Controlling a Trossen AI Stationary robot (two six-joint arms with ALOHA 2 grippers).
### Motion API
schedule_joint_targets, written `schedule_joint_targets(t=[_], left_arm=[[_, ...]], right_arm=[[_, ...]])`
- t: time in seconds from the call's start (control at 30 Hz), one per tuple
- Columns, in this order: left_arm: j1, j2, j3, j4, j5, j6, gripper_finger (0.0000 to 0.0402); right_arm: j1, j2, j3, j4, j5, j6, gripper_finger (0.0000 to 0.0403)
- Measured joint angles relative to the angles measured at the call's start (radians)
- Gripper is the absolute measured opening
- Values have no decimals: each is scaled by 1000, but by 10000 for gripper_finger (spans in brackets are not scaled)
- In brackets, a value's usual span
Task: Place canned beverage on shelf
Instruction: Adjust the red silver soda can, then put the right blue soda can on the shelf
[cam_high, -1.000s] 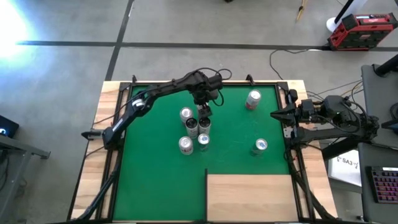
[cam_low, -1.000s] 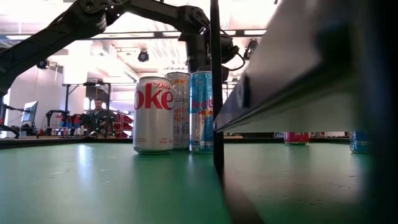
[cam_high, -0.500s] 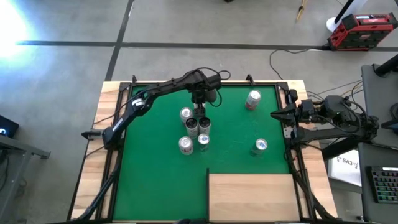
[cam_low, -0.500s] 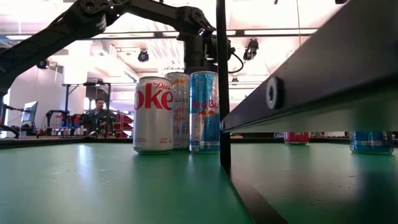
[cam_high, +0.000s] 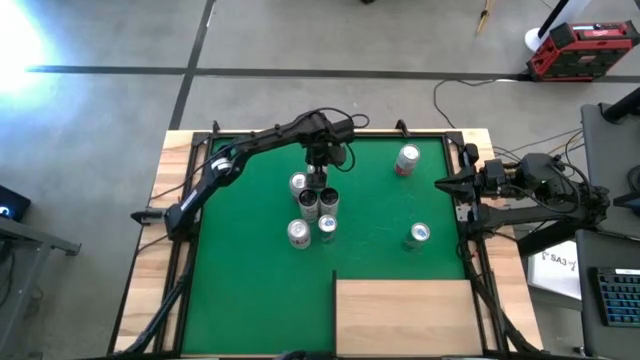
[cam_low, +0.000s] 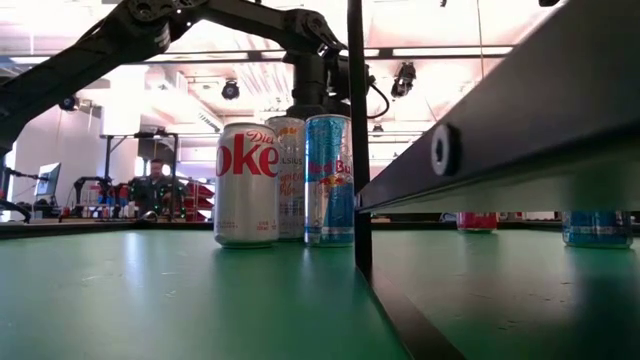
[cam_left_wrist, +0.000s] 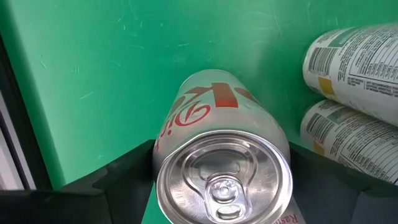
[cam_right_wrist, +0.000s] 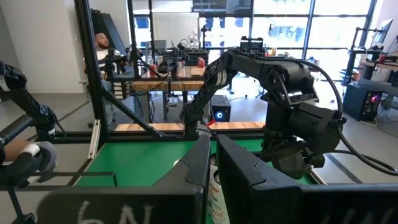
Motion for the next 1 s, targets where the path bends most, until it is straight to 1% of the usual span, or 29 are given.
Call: schedule_joint_targets(t=[0.17, 0.37, 0.47, 0.7, 0.9, 1.0], left_arm=[[0, -1, 0, 0, 3, -72, 313], [-1, -6, 0, -7, 56, -152, 320], [-2, -11, 4, -18, 65, -195, 327], [-16, -11, 61, -67, 82, -252, 353], [-26, -36, 60, -81, 61, -314, 390], [-26, -46, 60, -103, 59, -343, 397]], right_arm=[[0, 0, 0, 0, 0, 0, 22], [0, 0, 0, 0, 0, 0, 22], [0, 0, 0, 0, 0, 0, 22], [0, 0, 0, 0, 0, 0, 22], [0, 0, 0, 0, 0, 0, 22], [0, 0, 0, 0, 0, 0, 22]])
